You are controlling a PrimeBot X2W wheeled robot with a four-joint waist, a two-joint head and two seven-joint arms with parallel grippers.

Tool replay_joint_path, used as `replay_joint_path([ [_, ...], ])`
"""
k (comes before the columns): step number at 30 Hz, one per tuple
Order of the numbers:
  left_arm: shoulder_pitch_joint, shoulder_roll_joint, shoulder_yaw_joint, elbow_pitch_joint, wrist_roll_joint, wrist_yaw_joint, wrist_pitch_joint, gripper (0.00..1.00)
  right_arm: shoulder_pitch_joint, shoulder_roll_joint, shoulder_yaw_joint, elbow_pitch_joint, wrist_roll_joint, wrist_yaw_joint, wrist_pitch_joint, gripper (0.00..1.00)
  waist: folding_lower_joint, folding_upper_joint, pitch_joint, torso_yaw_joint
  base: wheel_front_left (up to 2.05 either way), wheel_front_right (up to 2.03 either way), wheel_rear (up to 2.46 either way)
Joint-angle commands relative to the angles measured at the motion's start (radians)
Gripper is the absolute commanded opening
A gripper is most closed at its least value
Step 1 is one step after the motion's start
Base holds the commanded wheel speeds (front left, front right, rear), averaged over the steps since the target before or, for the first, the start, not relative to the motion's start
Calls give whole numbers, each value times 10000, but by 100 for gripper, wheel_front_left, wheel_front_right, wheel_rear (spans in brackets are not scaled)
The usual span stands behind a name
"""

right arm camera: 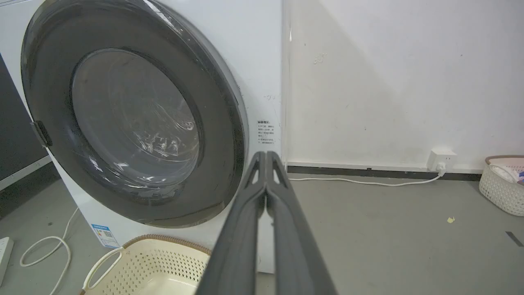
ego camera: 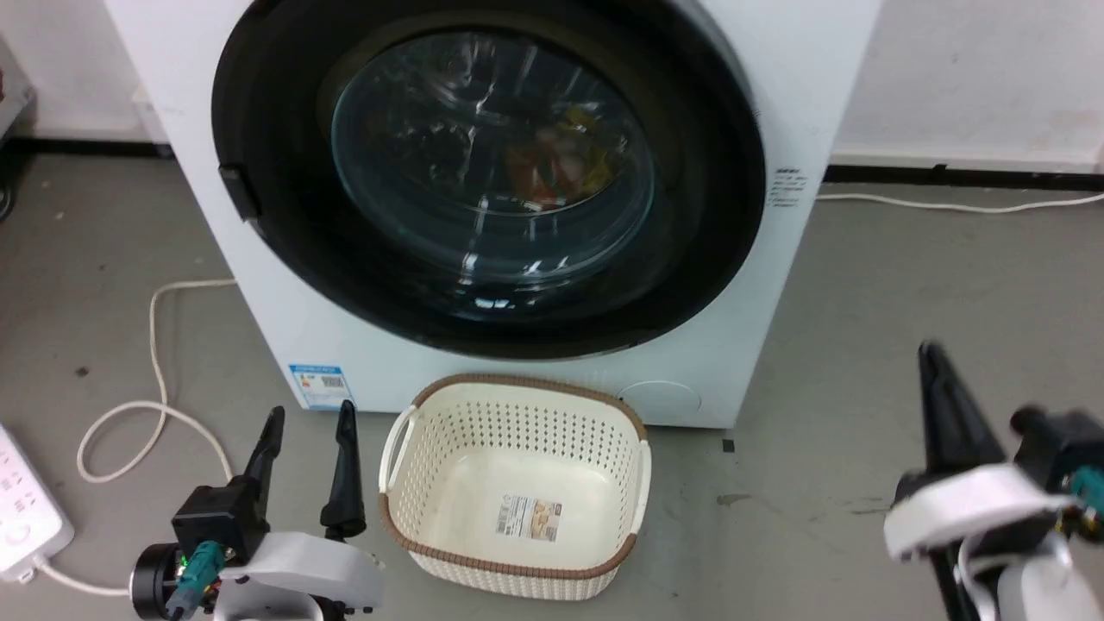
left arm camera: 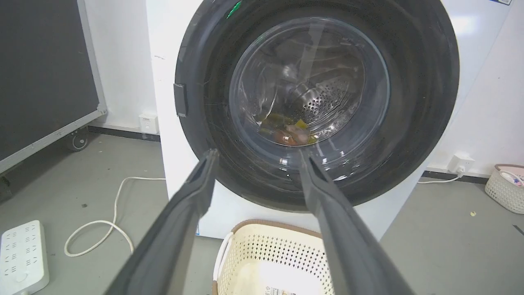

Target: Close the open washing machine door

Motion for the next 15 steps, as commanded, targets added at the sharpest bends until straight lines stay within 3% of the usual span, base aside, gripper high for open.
replay_joint_path([
  [1, 129, 50, -156, 10, -52, -25, 207, 100, 926, 26, 186, -338, 340, -6, 150, 0, 3, 0, -209, -14, 0, 0, 0],
  [15, 187, 79, -432, 123, -180, -62, 646, 100, 2473, 27, 678, -778, 645, -6, 756, 0, 3, 0, -356, 180, 0, 0, 0],
])
